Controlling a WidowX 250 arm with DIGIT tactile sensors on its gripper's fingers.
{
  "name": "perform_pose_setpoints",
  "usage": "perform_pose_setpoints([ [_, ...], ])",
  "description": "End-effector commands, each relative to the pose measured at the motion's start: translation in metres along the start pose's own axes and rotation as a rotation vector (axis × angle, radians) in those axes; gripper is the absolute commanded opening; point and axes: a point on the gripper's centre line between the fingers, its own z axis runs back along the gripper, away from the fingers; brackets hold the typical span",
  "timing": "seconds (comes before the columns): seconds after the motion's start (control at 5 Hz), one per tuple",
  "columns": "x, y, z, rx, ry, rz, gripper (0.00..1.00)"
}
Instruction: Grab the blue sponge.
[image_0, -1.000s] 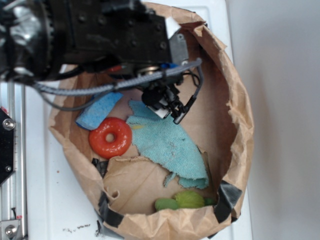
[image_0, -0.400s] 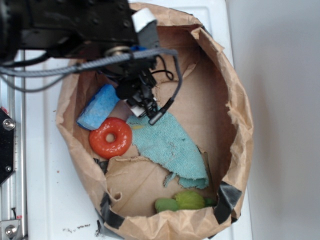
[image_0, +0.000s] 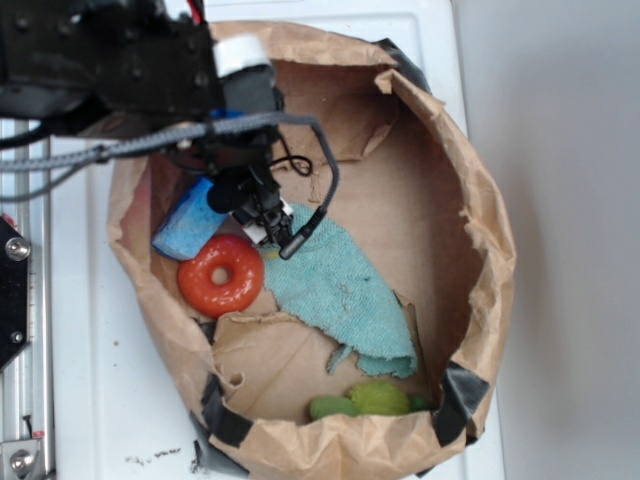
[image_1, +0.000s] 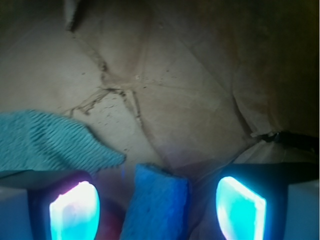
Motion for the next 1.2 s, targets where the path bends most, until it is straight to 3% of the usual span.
perform_pose_setpoints([
  [0.0, -0.020, -0.002, -0.023, 0.053, -0.049, -0.001, 1.00],
  [0.2, -0.044, -0.009, -0.038, 0.089, -0.106, -0.027, 1.00],
  [0.4, -0.057, -0.009, -0.042, 0.109, -0.217, 0.021, 0.00],
  [0.6, -0.060, -0.007, -0.041, 0.094, -0.270, 0.022, 0.00],
  [0.8, -0.053, -0.008, -0.033, 0.065, -0.283, 0.006, 0.00],
  [1.0, -0.038, -0.014, -0.019, 0.056, -0.258, 0.047, 0.00],
])
